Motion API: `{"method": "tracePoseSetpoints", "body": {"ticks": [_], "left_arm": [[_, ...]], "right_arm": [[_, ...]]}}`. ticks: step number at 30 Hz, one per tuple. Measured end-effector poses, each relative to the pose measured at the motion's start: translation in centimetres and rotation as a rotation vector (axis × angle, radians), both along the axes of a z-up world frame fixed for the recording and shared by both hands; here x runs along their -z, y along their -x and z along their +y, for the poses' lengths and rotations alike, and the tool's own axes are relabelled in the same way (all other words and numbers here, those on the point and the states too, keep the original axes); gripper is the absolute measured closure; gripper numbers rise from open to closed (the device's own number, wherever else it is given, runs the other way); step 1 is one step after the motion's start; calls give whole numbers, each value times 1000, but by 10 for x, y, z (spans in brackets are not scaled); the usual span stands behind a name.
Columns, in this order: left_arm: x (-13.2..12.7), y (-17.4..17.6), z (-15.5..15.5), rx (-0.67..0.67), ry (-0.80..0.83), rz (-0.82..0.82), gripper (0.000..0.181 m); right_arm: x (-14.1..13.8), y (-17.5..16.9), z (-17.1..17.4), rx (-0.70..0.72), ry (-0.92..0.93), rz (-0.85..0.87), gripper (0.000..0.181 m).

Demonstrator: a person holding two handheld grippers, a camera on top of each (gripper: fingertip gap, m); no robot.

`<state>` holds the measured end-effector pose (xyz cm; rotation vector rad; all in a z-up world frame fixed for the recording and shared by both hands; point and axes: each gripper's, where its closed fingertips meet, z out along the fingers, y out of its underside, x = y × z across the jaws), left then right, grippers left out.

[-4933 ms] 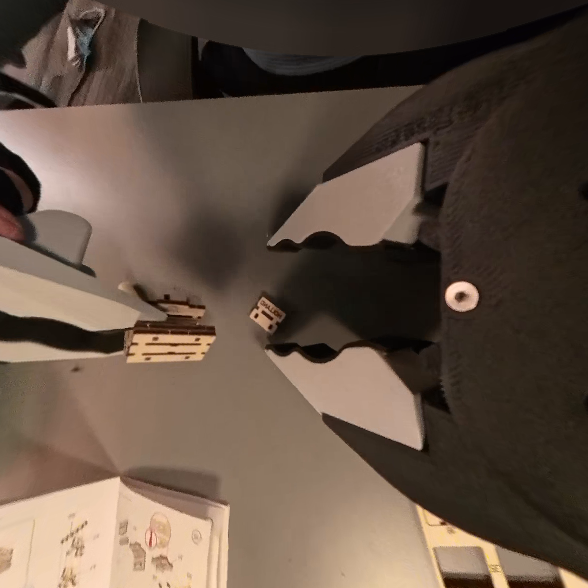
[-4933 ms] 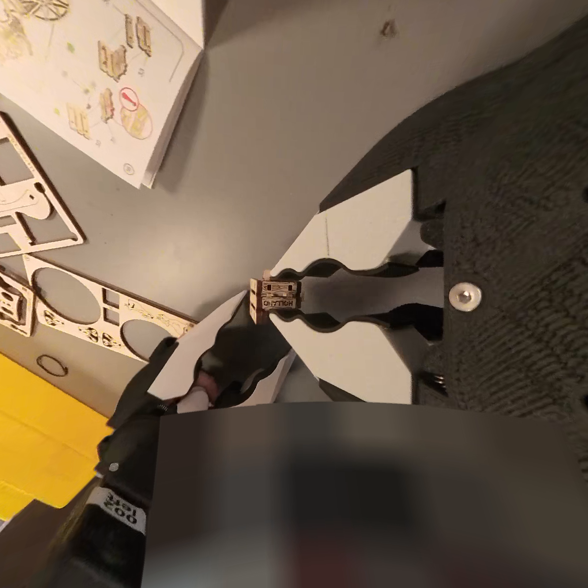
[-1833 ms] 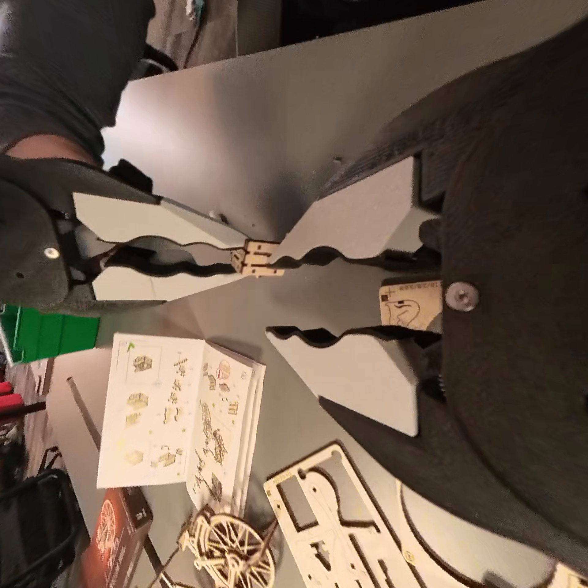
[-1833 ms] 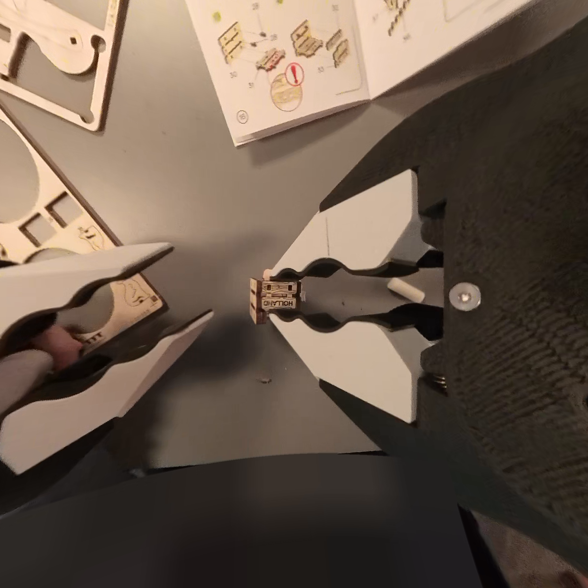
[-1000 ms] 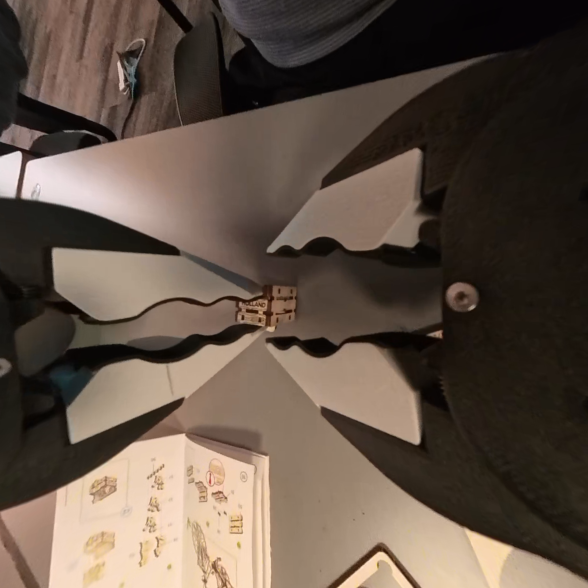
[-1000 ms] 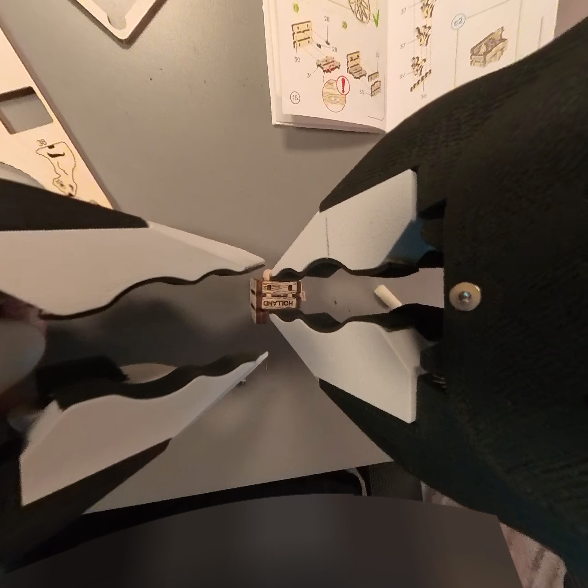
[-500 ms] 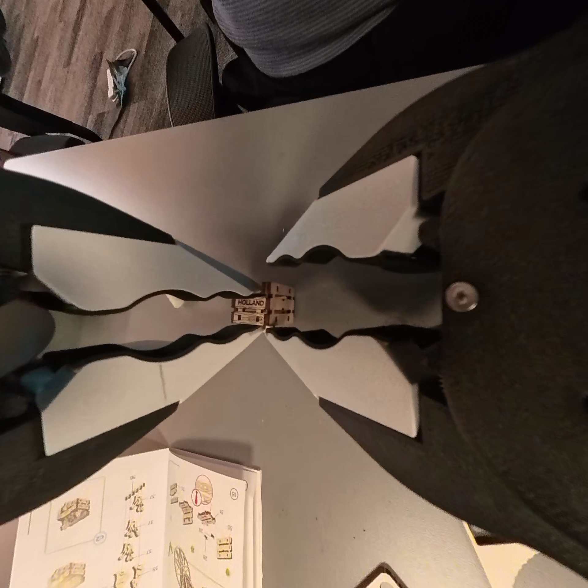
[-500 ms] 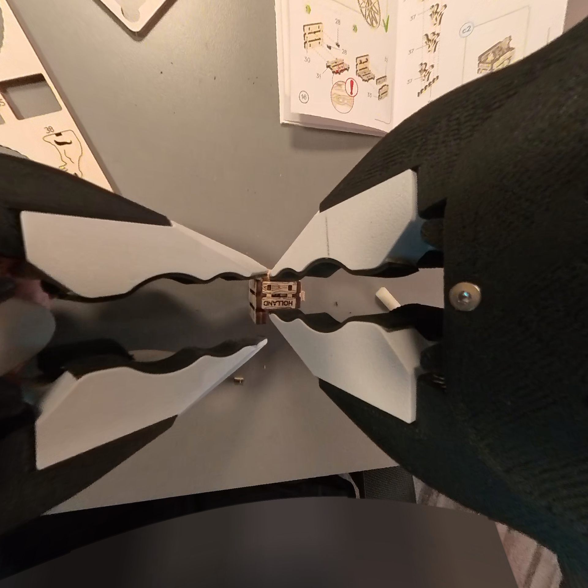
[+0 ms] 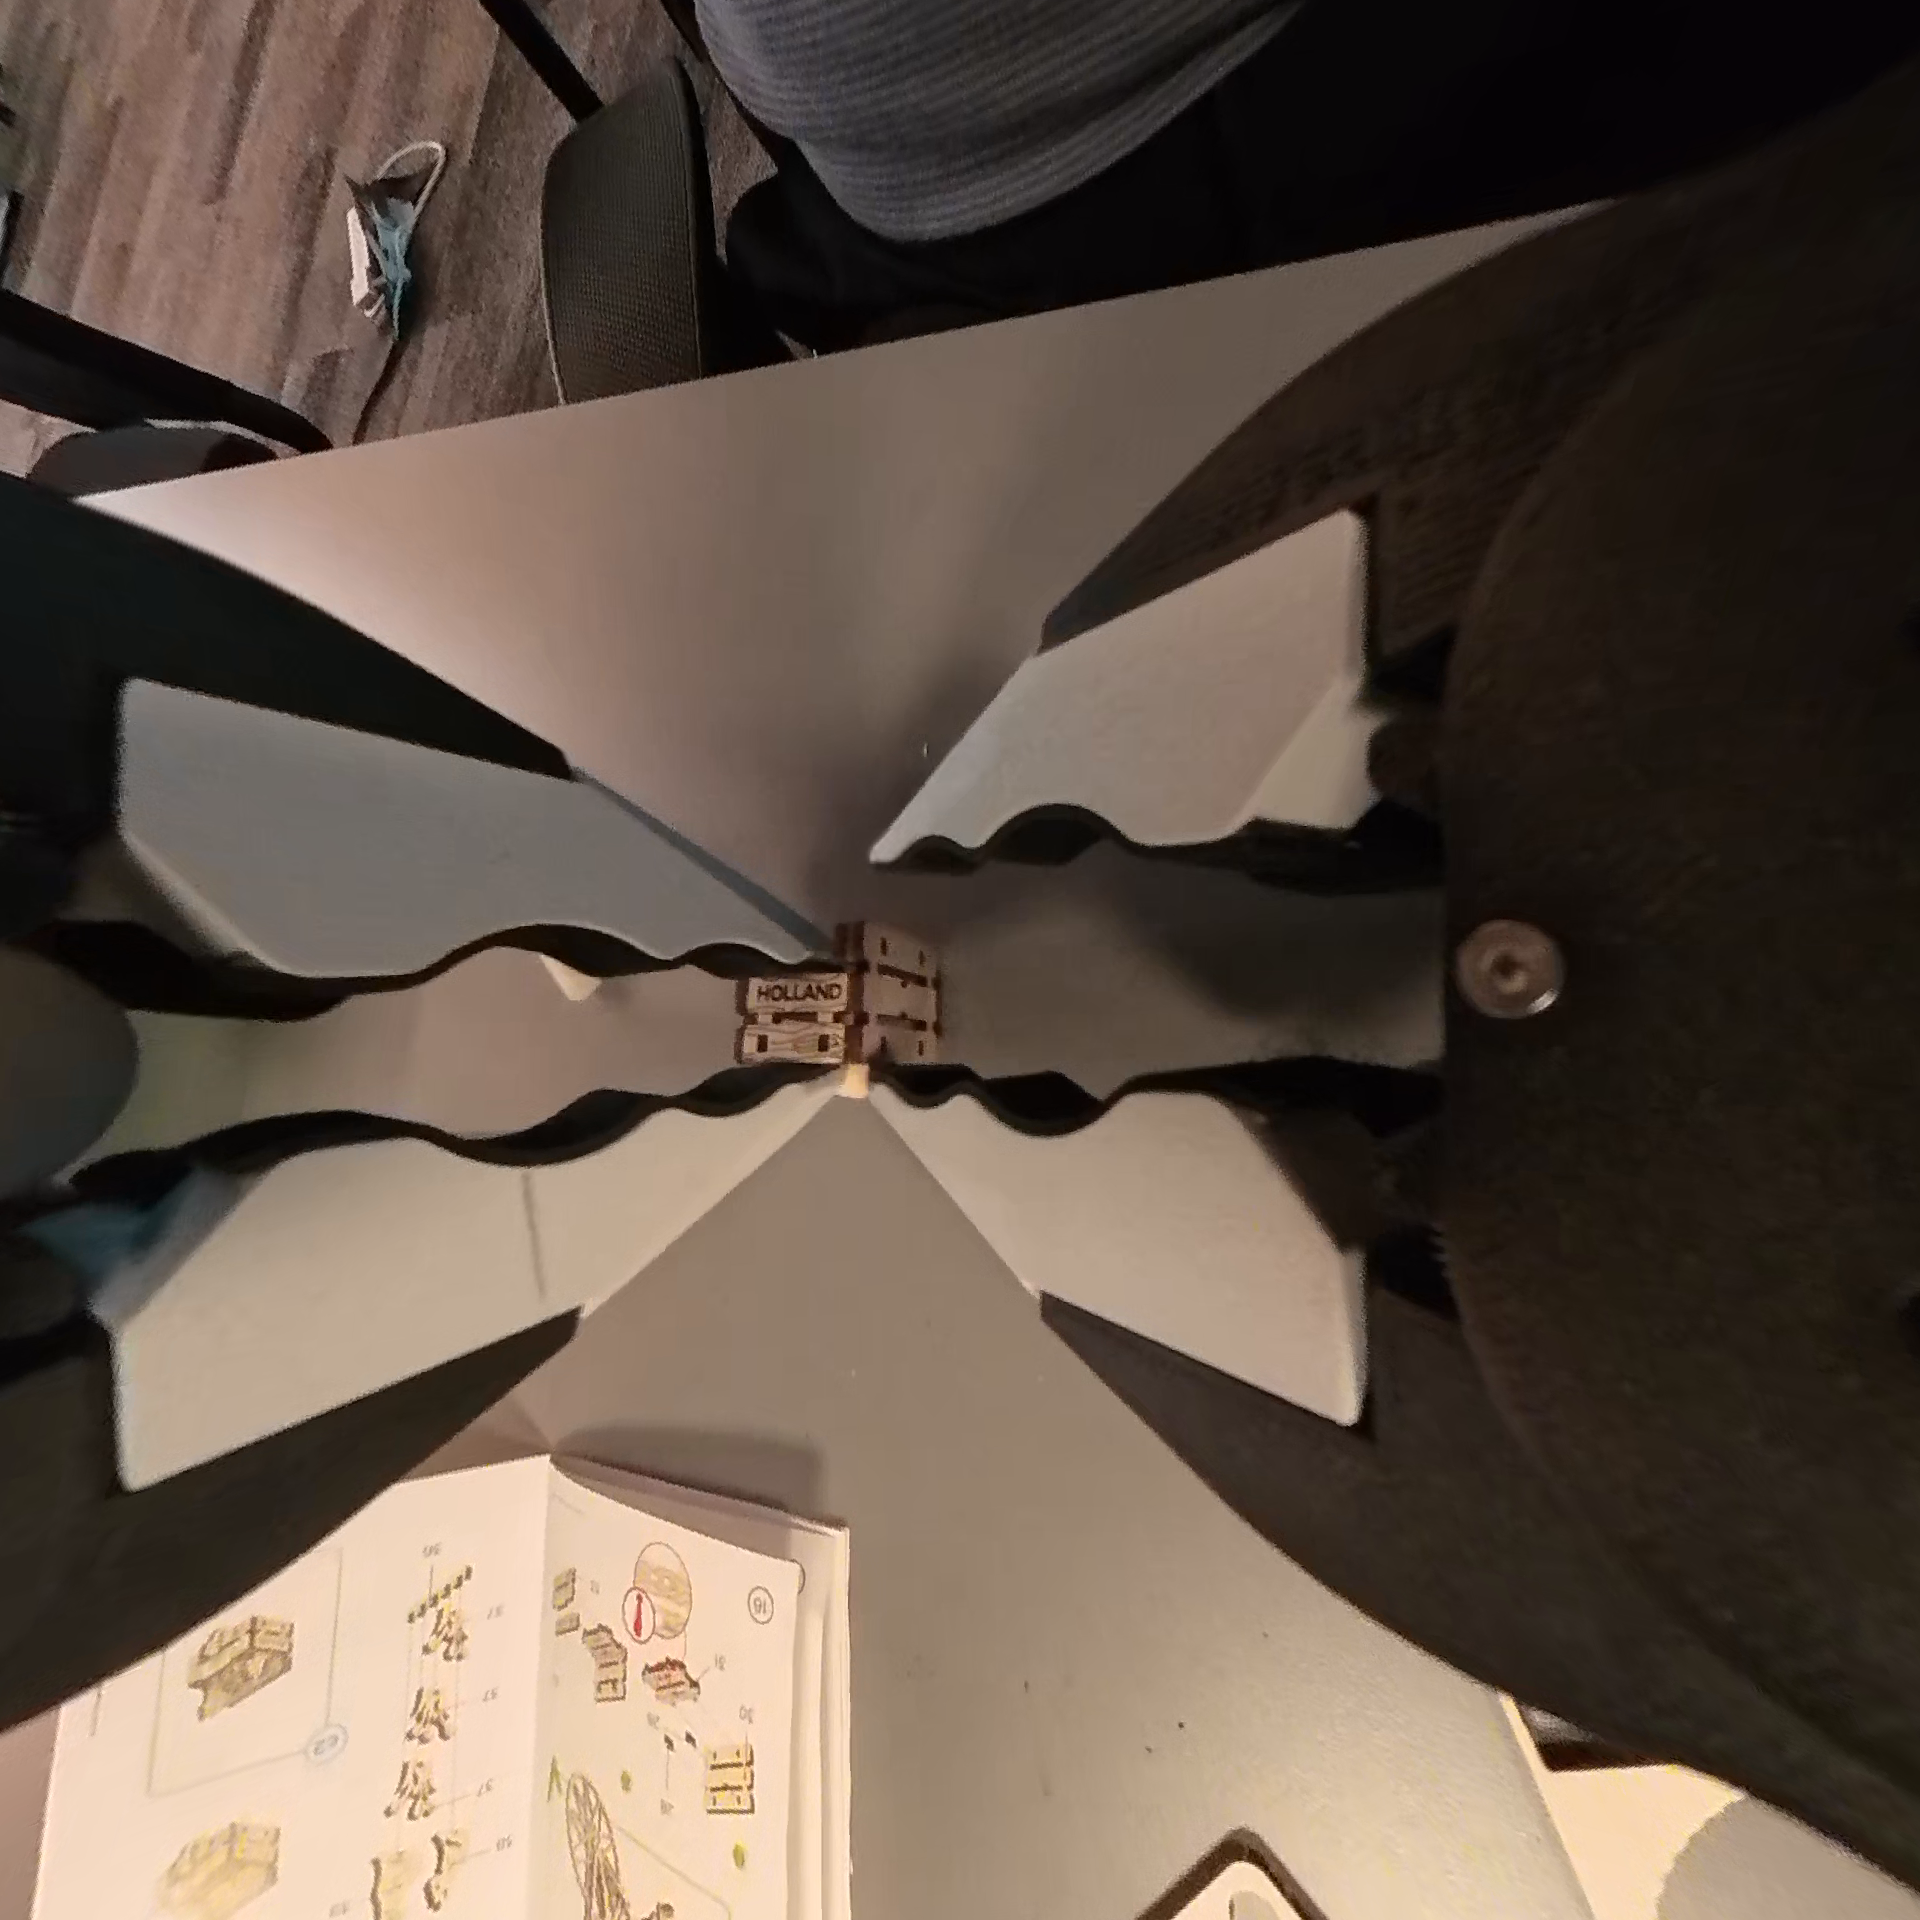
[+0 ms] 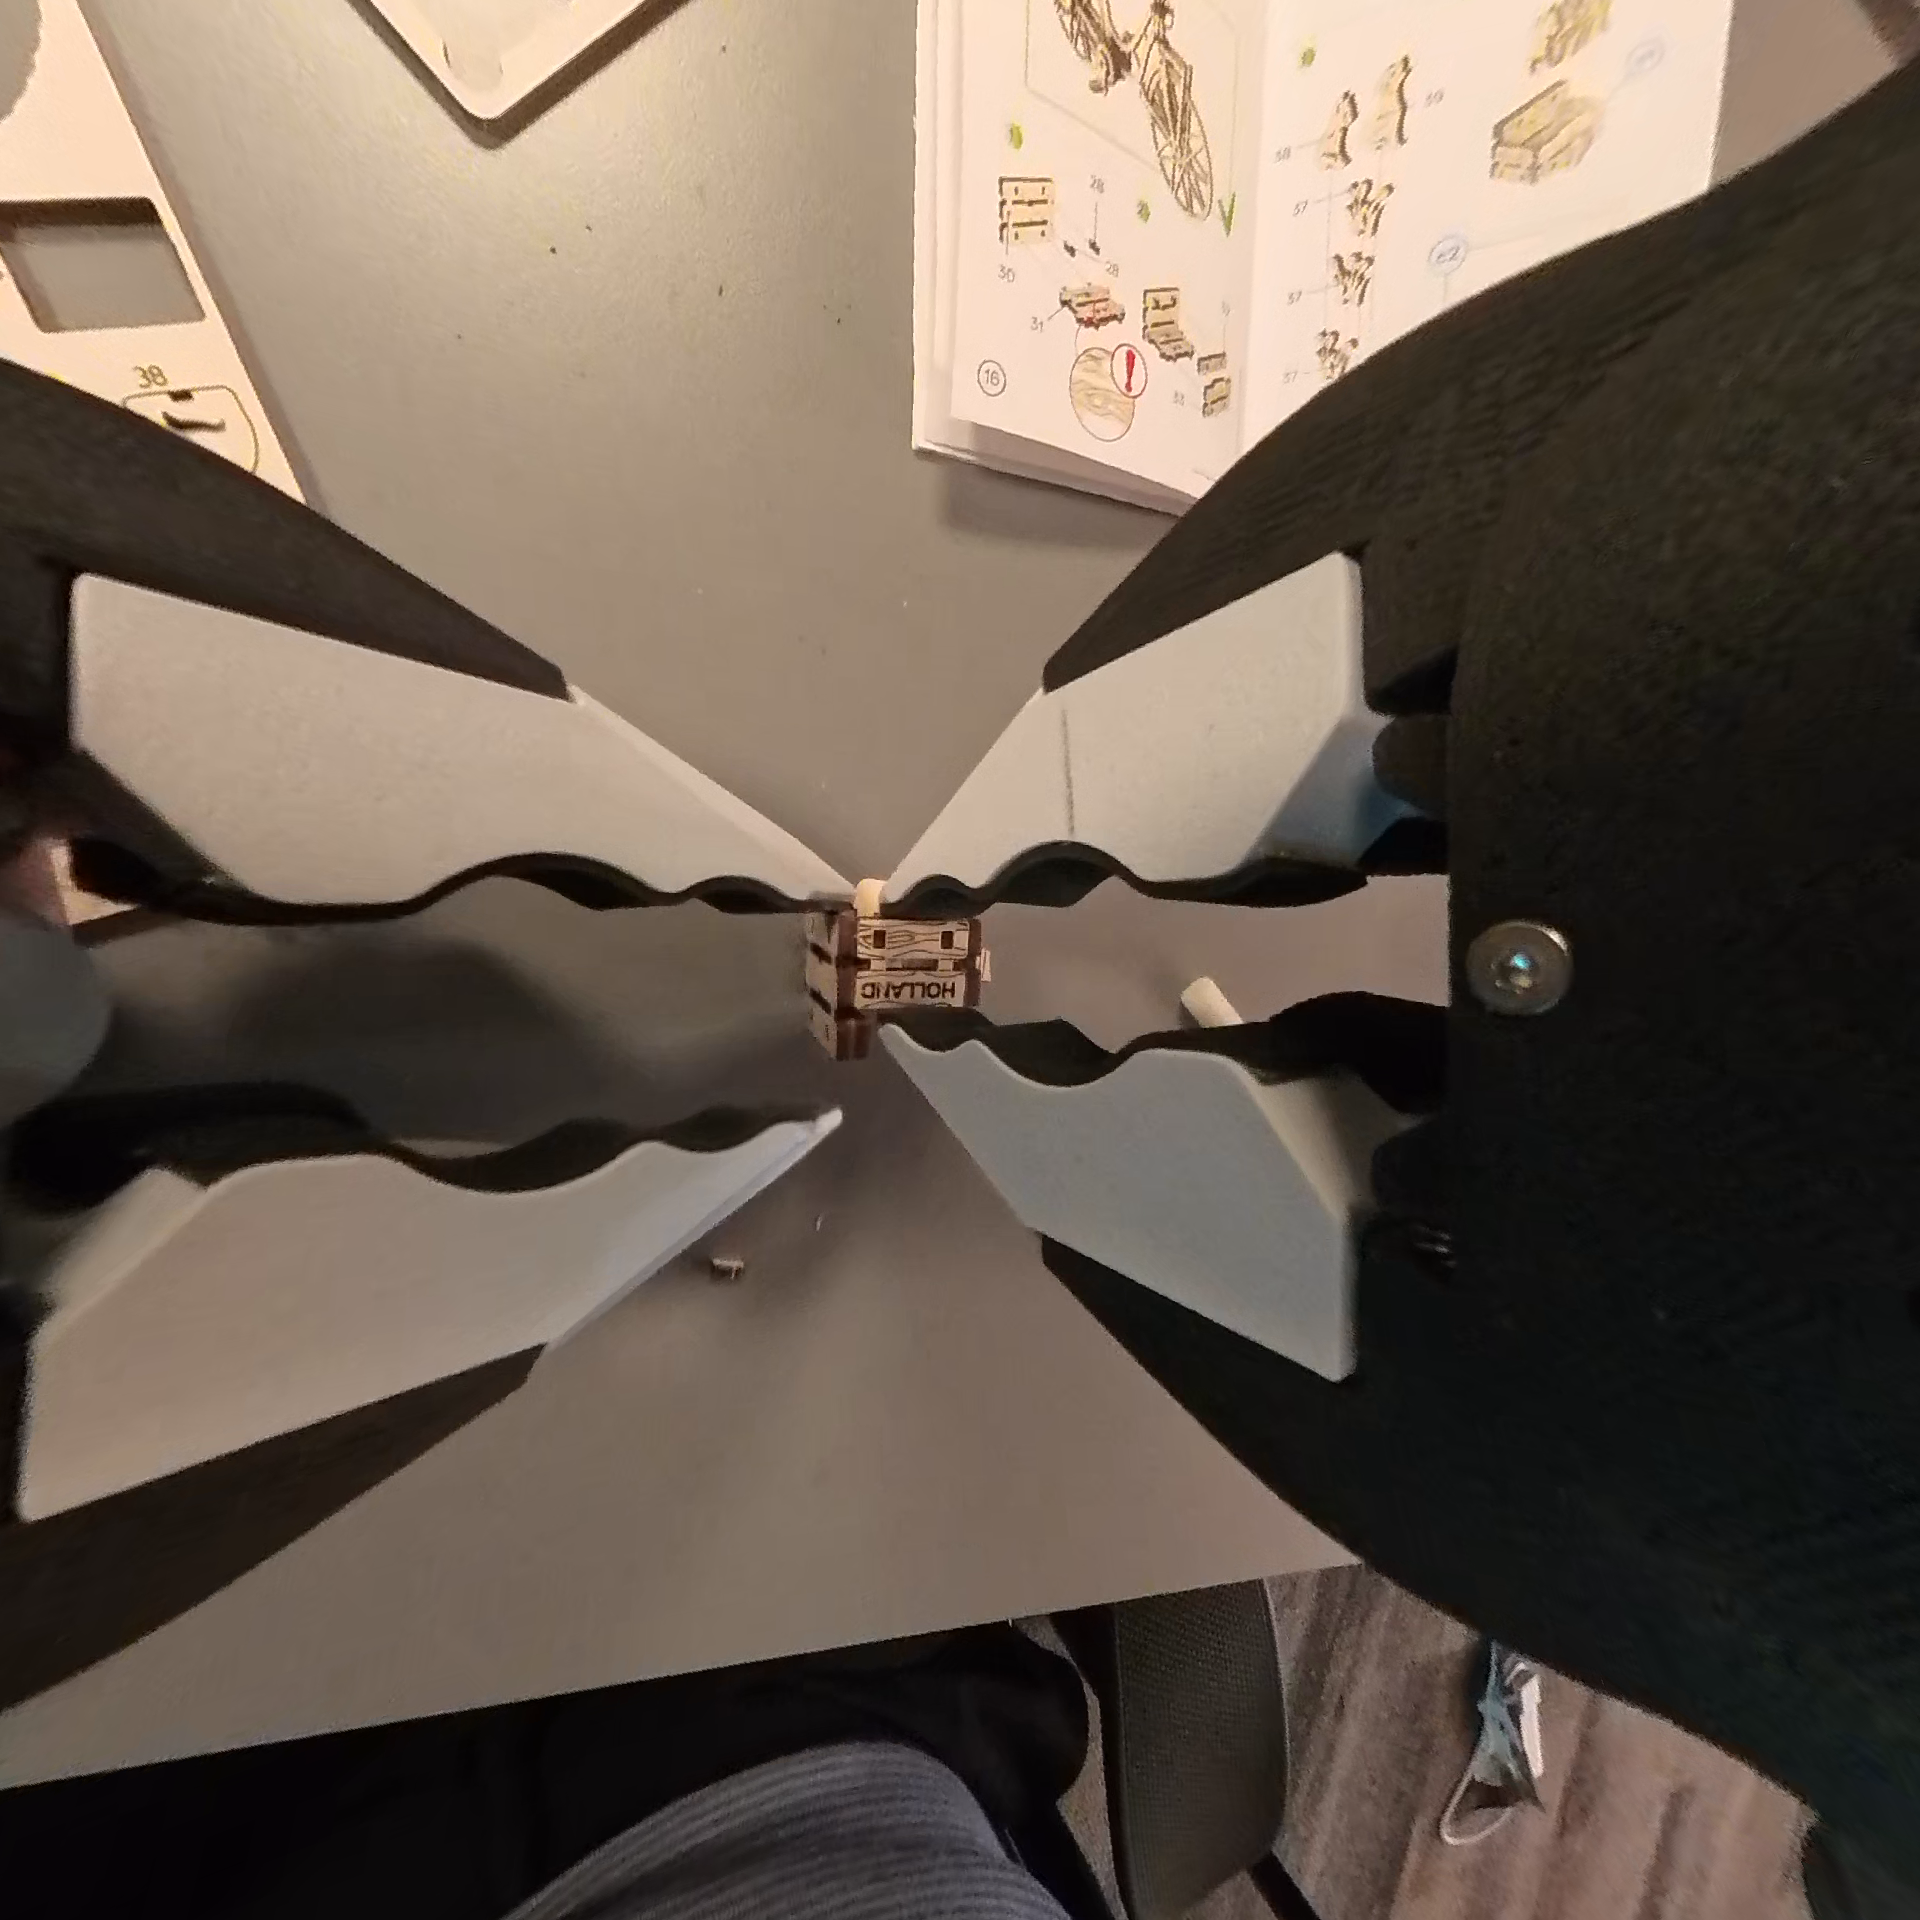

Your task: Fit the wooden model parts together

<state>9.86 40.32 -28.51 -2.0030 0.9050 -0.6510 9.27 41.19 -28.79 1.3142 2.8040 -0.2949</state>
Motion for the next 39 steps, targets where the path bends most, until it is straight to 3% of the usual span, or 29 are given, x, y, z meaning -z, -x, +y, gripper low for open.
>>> {"method": "tracePoseSetpoints", "body": {"ticks": [8, 11, 15, 21, 28, 39], "left_arm": [[1, 0, -3, 6, -2, 12, 147], [-7, 11, -1, -68, -50, -22, 146], [-38, 38, 11, -268, -267, -104, 142], [-72, 74, 15, -544, -681, 33, 145], [-63, 71, 21, -554, -678, 134, 147], [-64, 71, 20, -554, -676, 117, 149]], "right_arm": [[-1, 0, -4, 0, 34, 12, 166], [-2, 1, -6, -29, 56, 25, 167], [-7, 3, -6, -47, 98, 29, 166], [-6, 2, -7, -104, 101, 5, 167], [0, 0, -2, -138, 47, -20, 167], [1, 1, -4, -152, 43, -12, 167]]}}
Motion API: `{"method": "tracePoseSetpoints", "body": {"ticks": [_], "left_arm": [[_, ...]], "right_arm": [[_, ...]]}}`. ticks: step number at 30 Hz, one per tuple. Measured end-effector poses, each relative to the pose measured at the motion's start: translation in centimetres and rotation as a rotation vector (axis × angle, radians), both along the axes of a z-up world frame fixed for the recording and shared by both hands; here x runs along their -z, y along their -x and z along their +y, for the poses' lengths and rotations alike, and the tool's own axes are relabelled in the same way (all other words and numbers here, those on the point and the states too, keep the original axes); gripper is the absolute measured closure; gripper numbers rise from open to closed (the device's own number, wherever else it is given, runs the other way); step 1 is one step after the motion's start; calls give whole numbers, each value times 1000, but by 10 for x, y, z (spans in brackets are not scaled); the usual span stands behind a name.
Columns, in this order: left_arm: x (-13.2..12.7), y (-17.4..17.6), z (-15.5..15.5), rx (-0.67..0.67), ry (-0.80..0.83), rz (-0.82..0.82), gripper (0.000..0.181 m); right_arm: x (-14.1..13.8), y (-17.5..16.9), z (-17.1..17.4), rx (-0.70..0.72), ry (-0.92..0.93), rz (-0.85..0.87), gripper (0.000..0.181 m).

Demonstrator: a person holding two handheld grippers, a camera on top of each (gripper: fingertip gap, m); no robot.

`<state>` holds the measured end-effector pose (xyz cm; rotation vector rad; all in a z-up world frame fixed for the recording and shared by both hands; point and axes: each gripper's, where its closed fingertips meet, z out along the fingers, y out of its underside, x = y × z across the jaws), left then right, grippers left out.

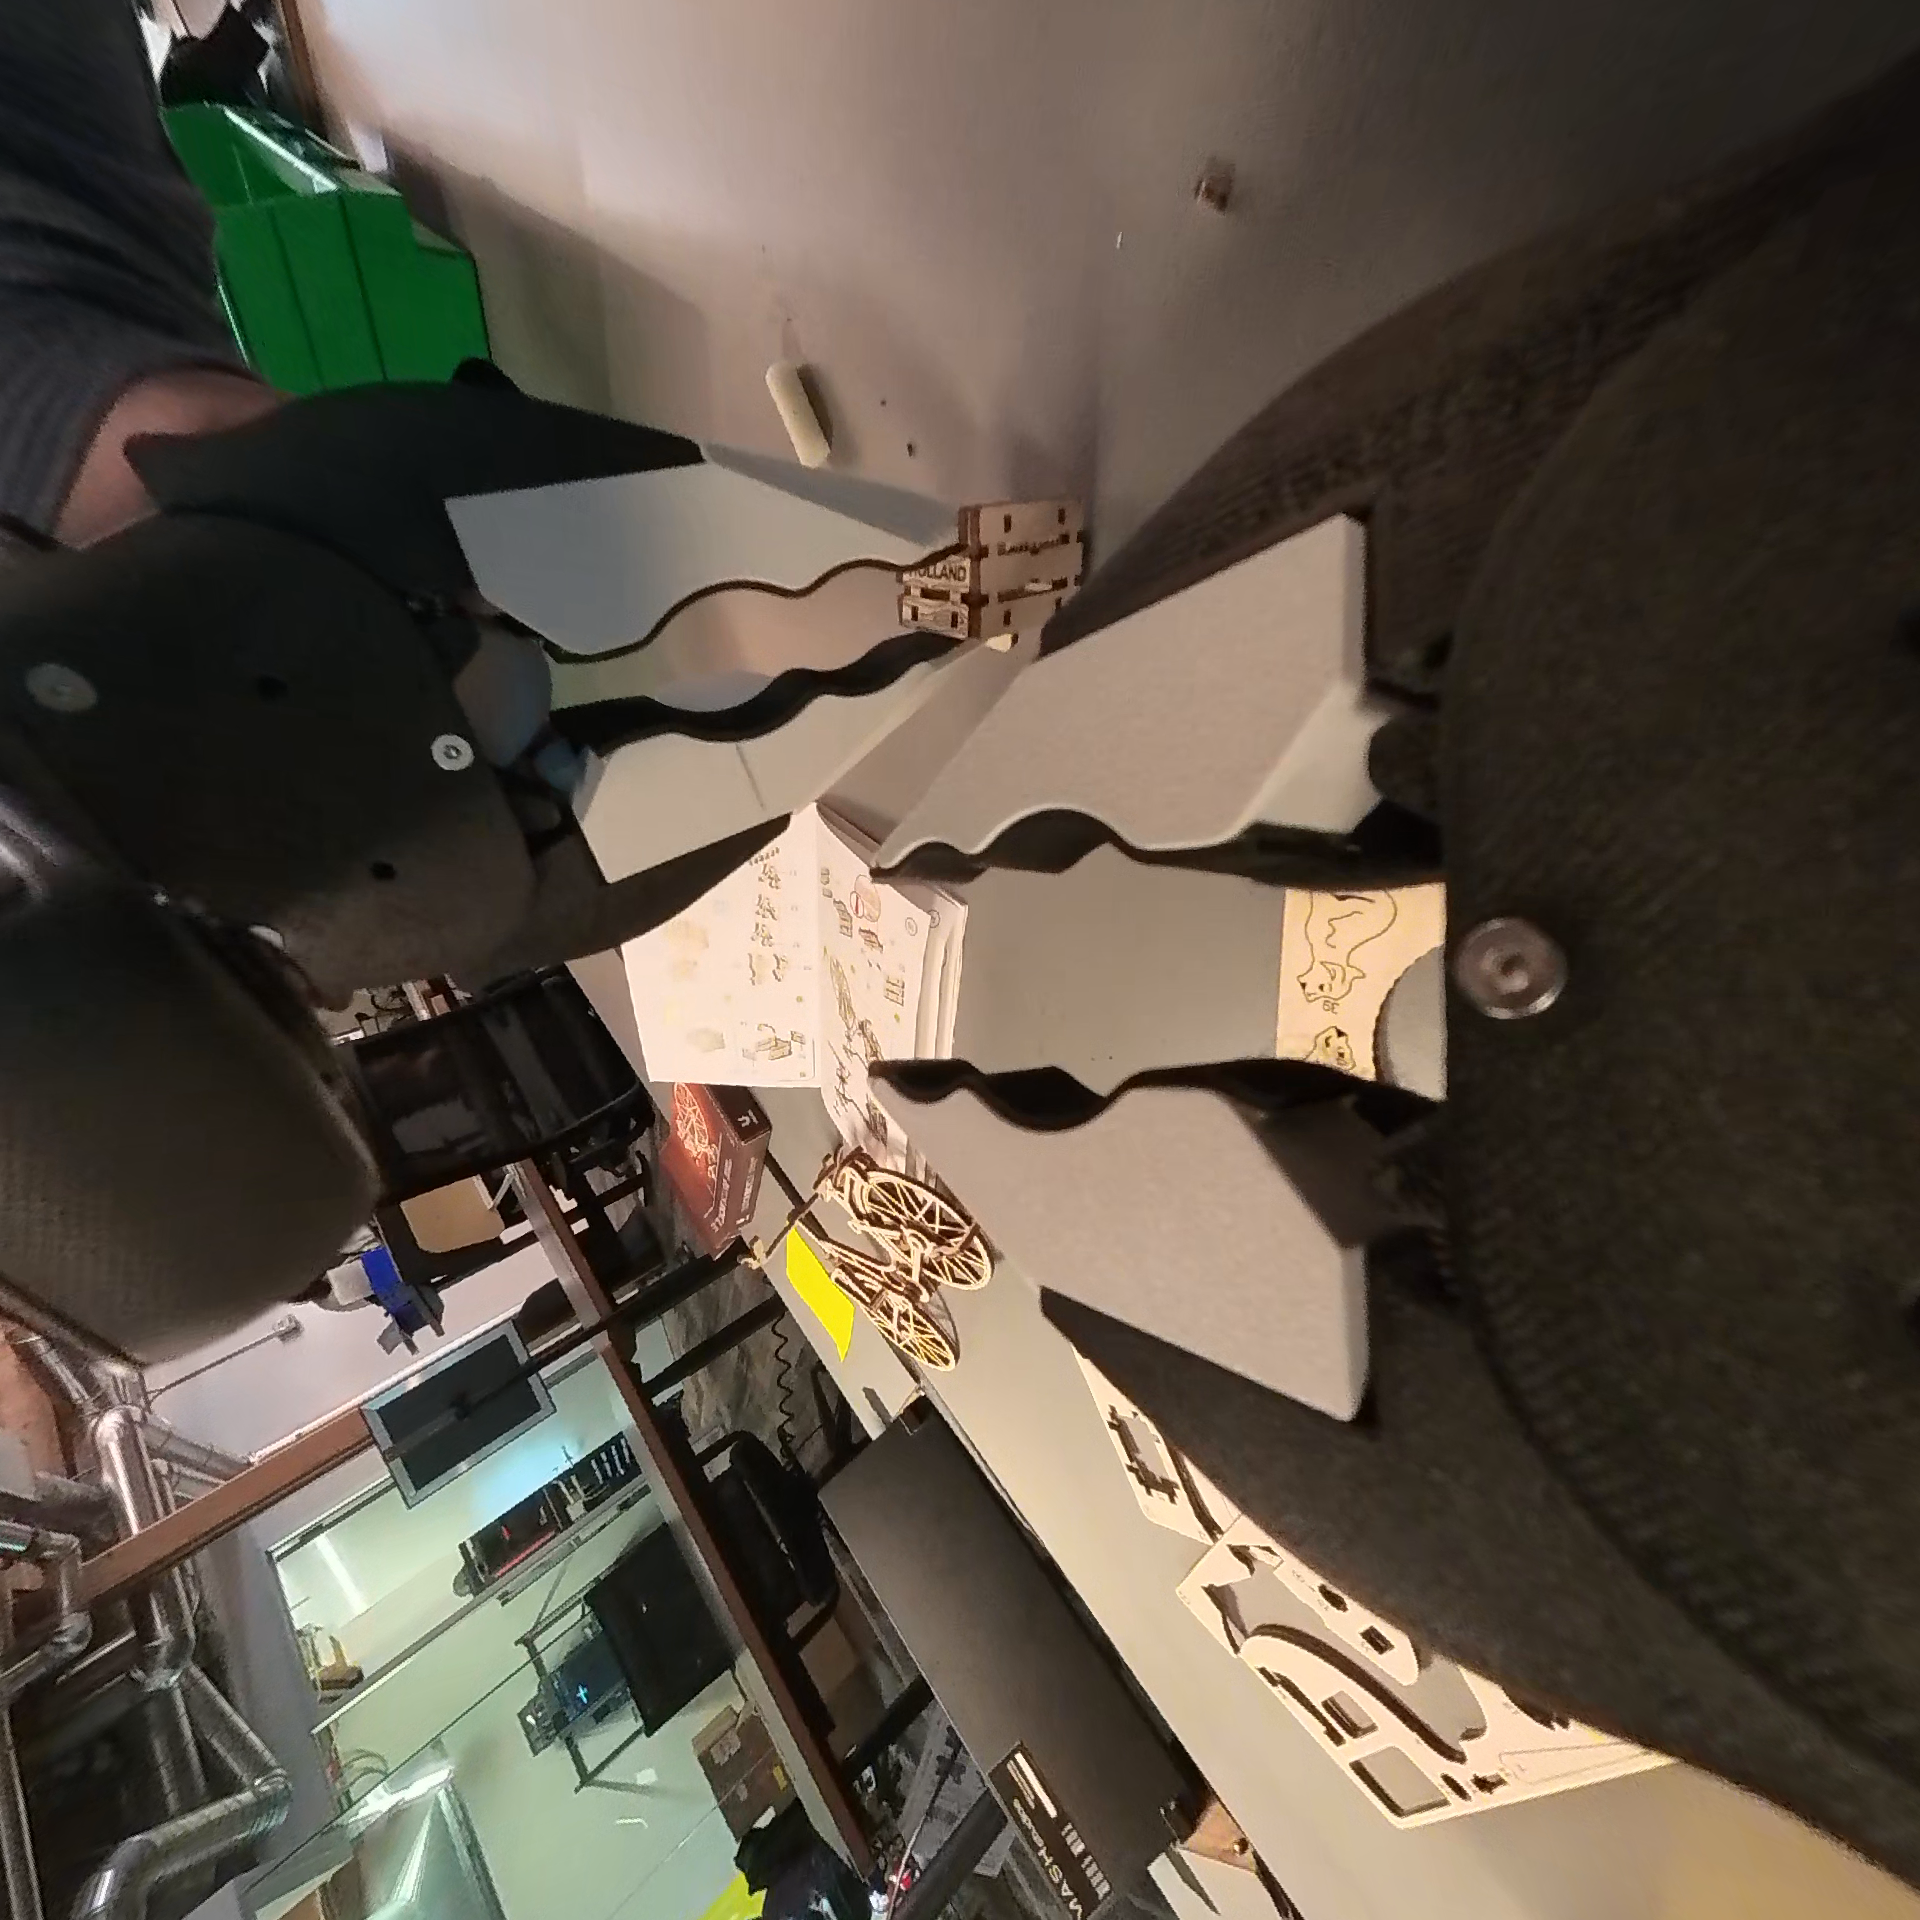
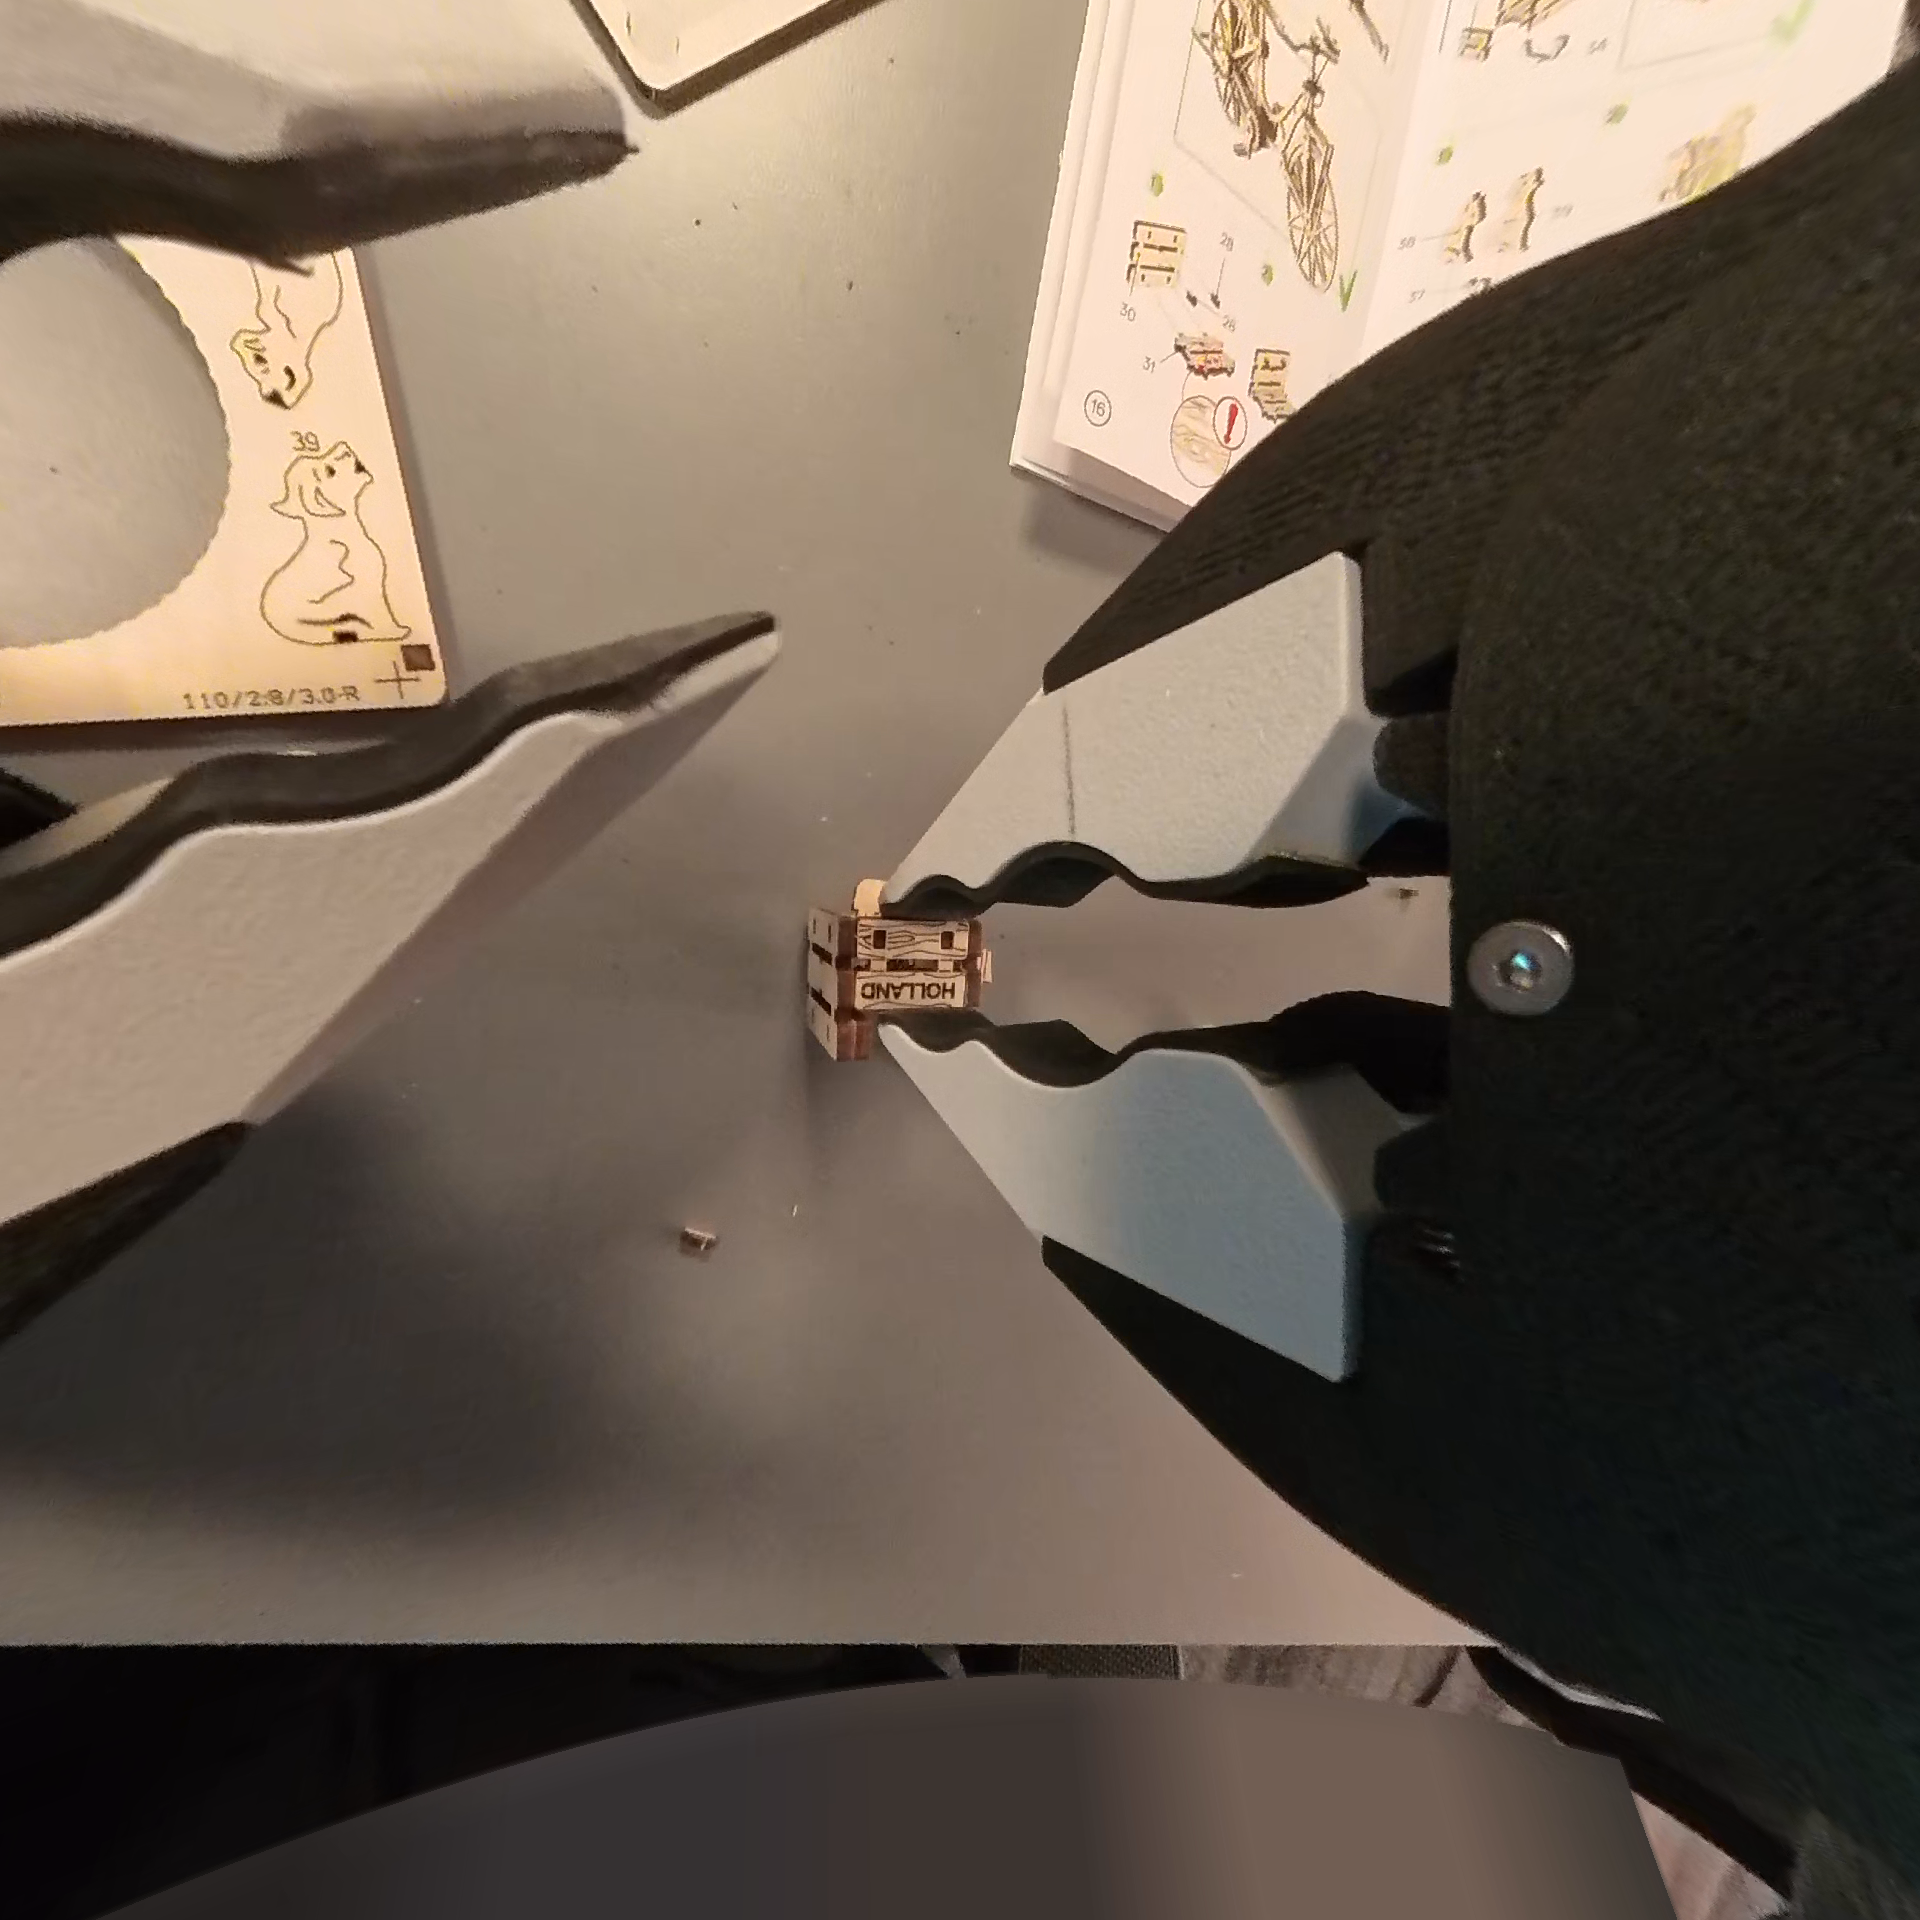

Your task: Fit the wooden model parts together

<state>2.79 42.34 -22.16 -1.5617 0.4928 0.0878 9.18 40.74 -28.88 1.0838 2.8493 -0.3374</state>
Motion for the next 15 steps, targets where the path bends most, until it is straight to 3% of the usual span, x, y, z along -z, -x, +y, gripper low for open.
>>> {"method": "tracePoseSetpoints", "body": {"ticks": [15], "left_arm": [[0, -3, -1, 14, -2, 7, 152]], "right_arm": [[-1, 1, 0, -71, -33, 28, 167]]}}
